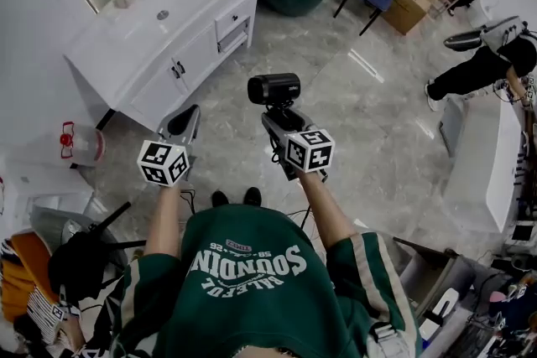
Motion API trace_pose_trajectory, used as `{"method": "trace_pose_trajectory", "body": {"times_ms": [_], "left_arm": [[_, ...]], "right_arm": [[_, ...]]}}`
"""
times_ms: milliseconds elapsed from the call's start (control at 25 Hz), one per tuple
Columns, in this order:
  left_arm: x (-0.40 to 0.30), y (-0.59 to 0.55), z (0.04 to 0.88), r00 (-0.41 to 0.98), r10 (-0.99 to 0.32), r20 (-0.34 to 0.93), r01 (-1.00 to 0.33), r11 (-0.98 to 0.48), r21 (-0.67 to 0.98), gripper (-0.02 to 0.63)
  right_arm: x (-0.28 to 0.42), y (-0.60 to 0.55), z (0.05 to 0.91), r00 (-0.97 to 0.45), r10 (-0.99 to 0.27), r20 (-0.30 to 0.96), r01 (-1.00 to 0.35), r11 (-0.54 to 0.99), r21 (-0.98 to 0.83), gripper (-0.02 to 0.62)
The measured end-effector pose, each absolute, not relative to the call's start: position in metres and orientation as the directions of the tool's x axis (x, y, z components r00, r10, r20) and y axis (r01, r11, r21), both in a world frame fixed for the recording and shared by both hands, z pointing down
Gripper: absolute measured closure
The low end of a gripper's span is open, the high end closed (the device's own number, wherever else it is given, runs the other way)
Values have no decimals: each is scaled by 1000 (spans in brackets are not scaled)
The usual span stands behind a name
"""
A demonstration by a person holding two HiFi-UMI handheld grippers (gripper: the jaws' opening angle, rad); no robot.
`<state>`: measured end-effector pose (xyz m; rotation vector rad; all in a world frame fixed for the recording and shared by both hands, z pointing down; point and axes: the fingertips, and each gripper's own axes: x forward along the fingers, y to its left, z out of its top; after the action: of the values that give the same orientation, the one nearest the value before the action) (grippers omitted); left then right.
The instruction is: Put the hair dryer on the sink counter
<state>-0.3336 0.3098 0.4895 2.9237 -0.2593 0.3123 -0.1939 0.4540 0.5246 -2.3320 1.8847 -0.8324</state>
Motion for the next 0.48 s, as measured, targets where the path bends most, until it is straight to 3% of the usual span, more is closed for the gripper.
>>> {"method": "trace_pose_trajectory", "body": {"times_ms": [480], "left_arm": [[-299,321,493,956,-185,227,-224,-961,160,555]], "right_arm": [[-159,467,534,91,-916,391,-910,-236,-341,345]]}}
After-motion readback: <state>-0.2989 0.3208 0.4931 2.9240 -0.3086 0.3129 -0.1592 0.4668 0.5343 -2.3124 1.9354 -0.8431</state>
